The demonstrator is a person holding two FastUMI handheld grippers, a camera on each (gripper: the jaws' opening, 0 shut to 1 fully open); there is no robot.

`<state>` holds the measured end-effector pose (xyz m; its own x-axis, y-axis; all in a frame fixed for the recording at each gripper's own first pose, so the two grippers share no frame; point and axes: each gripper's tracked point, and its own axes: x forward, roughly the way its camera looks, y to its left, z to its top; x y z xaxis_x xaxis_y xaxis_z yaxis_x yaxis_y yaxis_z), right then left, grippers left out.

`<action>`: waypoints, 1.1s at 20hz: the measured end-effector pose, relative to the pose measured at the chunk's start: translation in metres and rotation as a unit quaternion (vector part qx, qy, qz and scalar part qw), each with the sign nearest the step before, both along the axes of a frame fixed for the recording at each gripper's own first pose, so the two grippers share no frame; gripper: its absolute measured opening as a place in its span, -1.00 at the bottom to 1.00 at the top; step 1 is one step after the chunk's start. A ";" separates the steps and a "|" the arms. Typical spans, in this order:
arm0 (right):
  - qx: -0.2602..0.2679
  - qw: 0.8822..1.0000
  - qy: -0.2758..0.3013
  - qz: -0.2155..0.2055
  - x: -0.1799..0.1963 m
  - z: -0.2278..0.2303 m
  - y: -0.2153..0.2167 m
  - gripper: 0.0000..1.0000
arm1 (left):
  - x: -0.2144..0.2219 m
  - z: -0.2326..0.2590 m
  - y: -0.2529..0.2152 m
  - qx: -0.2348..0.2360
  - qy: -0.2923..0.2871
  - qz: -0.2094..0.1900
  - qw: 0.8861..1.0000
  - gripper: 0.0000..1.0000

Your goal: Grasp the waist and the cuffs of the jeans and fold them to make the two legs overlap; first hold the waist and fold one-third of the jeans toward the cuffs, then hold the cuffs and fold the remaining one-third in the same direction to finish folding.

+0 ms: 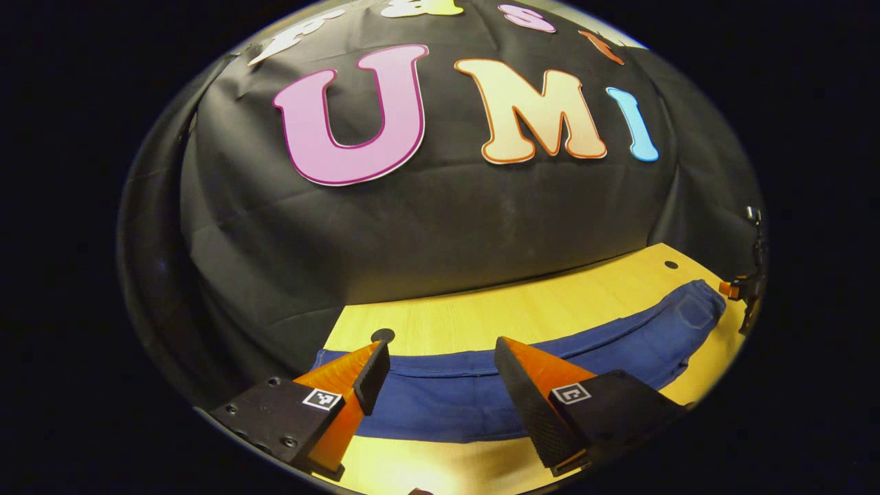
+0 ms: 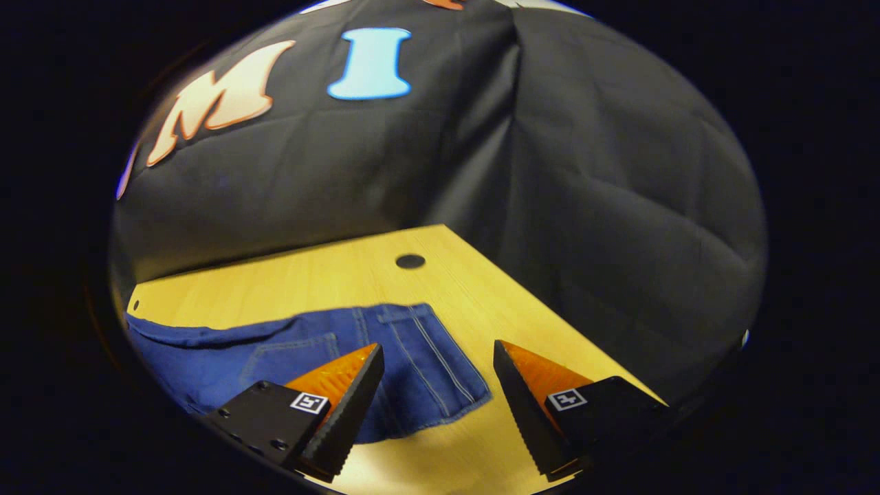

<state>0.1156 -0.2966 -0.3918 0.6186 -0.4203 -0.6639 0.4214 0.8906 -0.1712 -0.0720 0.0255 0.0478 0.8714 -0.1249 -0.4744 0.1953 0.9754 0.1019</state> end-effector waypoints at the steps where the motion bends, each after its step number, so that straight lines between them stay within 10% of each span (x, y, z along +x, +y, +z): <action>1: 0.011 1.000 0.011 -0.009 -0.004 -0.010 -0.007 0.99 | -0.007 0.004 -0.002 0.001 -0.002 0.004 1.000 0.89; 7: 0.128 0.990 0.050 -0.025 -0.016 -0.058 0.006 0.94 | -0.040 0.024 -0.010 0.026 -0.008 0.030 0.999 0.90; 13: 0.160 0.987 0.020 0.000 -0.004 -0.055 0.015 -0.87 | -0.054 0.032 -0.010 0.017 -0.013 0.039 0.999 0.89; 22: 0.162 0.980 -0.097 0.061 0.050 0.060 0.074 -0.94 | -0.058 0.019 0.026 -0.022 -0.003 0.056 0.998 0.91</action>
